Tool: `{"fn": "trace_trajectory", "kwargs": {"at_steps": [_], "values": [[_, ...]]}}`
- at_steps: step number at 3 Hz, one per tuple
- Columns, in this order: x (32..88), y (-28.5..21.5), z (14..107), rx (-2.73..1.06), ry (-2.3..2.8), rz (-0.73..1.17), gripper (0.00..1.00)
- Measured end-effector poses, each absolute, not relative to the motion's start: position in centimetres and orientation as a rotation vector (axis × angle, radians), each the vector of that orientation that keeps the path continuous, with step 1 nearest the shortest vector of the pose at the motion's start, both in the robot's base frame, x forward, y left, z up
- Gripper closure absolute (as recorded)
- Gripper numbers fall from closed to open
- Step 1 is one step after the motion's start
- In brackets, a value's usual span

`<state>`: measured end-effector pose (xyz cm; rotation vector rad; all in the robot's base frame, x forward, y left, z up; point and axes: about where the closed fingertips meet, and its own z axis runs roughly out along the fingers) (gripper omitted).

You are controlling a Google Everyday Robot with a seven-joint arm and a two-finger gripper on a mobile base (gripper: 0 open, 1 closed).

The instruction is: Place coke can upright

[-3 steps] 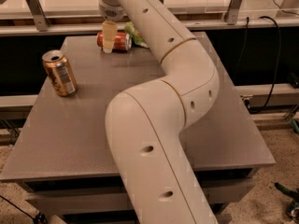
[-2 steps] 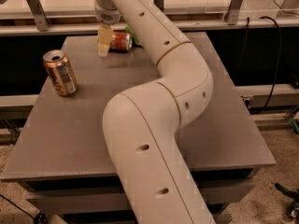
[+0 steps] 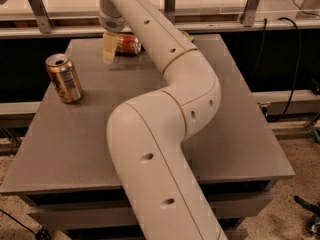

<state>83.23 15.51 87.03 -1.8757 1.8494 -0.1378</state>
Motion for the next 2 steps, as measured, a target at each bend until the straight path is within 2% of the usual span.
{"fn": "trace_trajectory", "kwargs": {"at_steps": [2], "values": [[83.16, 15.36, 85.22, -1.899, 1.887, -0.128, 0.44]]}}
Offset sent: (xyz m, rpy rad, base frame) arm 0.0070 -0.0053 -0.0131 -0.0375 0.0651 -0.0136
